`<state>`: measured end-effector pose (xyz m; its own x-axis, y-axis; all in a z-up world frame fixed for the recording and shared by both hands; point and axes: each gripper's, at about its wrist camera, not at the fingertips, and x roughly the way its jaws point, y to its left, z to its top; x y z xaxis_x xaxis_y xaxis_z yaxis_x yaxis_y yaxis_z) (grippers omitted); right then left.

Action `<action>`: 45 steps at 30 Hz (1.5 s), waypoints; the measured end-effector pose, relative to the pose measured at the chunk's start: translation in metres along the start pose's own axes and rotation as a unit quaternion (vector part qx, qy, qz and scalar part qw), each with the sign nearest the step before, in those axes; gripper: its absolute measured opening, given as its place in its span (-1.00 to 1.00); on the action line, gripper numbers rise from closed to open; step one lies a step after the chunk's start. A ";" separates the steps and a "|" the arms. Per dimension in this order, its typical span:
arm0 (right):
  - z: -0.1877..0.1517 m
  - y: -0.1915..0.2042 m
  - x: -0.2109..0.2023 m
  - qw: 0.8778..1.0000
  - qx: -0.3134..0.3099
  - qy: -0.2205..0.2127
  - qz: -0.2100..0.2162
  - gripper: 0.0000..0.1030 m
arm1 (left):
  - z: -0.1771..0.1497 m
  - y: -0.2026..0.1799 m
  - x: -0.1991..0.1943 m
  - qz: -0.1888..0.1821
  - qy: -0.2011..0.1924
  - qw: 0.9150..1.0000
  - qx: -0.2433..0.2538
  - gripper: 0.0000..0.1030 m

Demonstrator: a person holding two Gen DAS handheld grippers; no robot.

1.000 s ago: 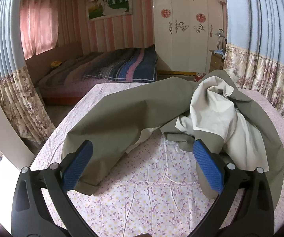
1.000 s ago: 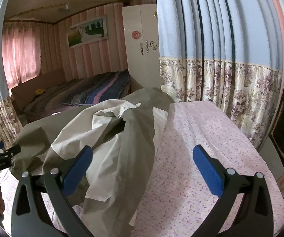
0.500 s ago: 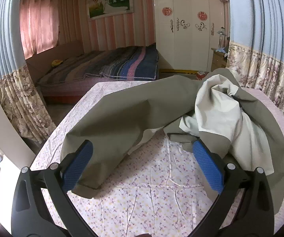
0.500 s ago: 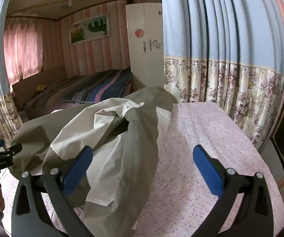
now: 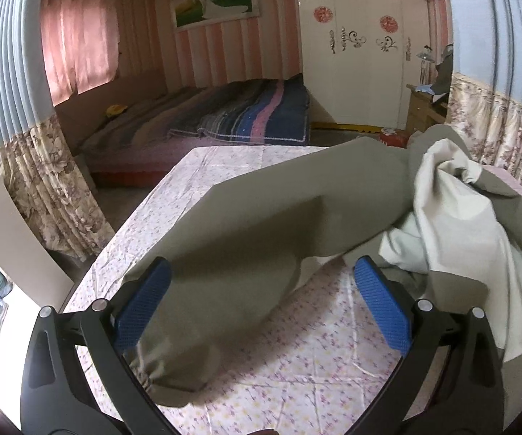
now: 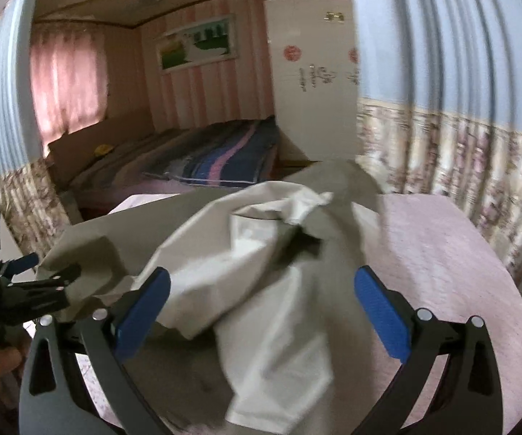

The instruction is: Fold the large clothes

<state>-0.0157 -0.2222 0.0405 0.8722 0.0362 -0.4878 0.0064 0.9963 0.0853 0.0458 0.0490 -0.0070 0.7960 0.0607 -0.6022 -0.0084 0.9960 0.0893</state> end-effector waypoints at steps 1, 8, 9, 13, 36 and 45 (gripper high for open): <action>-0.001 0.007 0.007 1.000 -0.002 0.006 0.005 0.97 | 0.000 0.002 0.004 0.002 0.002 1.000 0.000 0.94; -0.015 0.041 0.047 0.999 -0.005 0.046 0.017 0.97 | -0.002 0.021 0.033 0.018 0.017 1.000 -0.008 0.94; -0.017 0.043 0.054 0.998 -0.003 0.053 0.015 0.97 | -0.002 0.025 0.039 0.020 0.020 1.000 -0.010 0.94; -0.026 0.046 0.082 0.996 0.001 0.085 0.002 0.96 | -0.003 0.033 0.057 0.020 0.029 0.999 -0.011 0.94; -0.008 -0.141 -0.010 0.986 0.075 0.009 -0.146 -0.93 | 0.012 0.078 0.107 0.047 0.059 0.996 -0.037 0.16; -0.029 -0.274 -0.041 0.963 0.109 0.017 -0.245 -0.95 | 0.006 0.106 0.092 0.072 0.067 0.994 -0.053 -1.00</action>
<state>-0.0673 -0.4942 0.0123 0.7226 -0.4276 -0.5431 0.5181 0.8552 0.0160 0.1220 0.1595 -0.0483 0.6937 0.2050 -0.6905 -0.1860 0.9771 0.1032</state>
